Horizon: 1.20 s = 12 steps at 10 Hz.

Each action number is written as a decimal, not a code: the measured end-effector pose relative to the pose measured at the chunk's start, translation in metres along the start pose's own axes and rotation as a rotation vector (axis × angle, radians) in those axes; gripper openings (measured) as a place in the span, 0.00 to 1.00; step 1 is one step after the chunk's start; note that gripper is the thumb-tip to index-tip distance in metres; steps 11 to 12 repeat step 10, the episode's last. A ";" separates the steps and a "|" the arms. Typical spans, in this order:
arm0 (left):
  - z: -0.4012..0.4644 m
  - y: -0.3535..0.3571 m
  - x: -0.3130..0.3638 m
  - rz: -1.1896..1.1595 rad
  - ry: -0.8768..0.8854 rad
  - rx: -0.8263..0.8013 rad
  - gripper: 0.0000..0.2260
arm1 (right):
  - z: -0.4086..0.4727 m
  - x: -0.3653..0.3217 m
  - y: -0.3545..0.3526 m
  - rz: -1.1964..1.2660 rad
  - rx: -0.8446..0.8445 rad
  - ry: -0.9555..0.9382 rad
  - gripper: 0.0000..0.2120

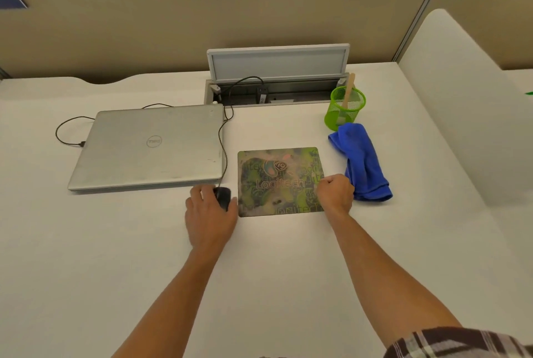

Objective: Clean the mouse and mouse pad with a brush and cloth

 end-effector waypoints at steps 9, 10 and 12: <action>0.039 0.091 0.122 0.019 0.106 -0.068 0.26 | 0.008 0.007 -0.003 0.003 -0.007 -0.005 0.09; 0.035 0.083 0.105 -0.099 0.118 -0.021 0.26 | 0.007 0.008 -0.004 0.010 -0.010 -0.013 0.09; 0.035 0.083 0.105 -0.099 0.118 -0.021 0.26 | 0.007 0.008 -0.004 0.010 -0.010 -0.013 0.09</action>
Point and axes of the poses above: each hand's wrist, its own z-axis towards the middle knuckle, its own y-axis out of the palm, x = y × z, the point moved 3 cm from there along z, towards the middle knuckle
